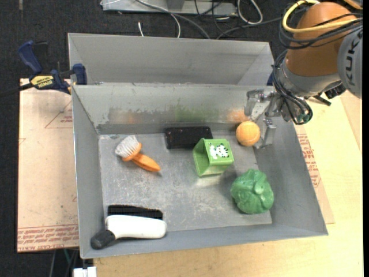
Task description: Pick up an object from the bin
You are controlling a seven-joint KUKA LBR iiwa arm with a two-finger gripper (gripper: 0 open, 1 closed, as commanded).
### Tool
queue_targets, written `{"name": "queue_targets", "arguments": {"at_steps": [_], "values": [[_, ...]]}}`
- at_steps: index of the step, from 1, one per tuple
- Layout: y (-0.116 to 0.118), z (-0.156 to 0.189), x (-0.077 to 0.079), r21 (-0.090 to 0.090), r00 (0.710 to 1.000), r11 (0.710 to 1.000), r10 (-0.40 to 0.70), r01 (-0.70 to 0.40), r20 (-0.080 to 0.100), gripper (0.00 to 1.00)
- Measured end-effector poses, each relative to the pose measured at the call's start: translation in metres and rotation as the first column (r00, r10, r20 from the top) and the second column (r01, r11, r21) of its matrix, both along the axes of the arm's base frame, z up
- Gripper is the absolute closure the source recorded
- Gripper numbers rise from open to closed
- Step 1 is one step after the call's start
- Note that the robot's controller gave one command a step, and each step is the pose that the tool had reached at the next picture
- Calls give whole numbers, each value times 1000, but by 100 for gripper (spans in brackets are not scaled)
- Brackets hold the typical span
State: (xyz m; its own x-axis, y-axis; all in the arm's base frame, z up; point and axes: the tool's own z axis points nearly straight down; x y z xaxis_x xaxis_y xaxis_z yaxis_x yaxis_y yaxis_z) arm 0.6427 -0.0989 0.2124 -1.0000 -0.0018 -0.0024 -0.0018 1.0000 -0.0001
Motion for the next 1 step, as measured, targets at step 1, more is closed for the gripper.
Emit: {"name": "queue_targets", "arguments": {"at_steps": [1], "values": [[0, 0, 0, 0, 1000, 1000, 0, 0, 0, 0]]}}
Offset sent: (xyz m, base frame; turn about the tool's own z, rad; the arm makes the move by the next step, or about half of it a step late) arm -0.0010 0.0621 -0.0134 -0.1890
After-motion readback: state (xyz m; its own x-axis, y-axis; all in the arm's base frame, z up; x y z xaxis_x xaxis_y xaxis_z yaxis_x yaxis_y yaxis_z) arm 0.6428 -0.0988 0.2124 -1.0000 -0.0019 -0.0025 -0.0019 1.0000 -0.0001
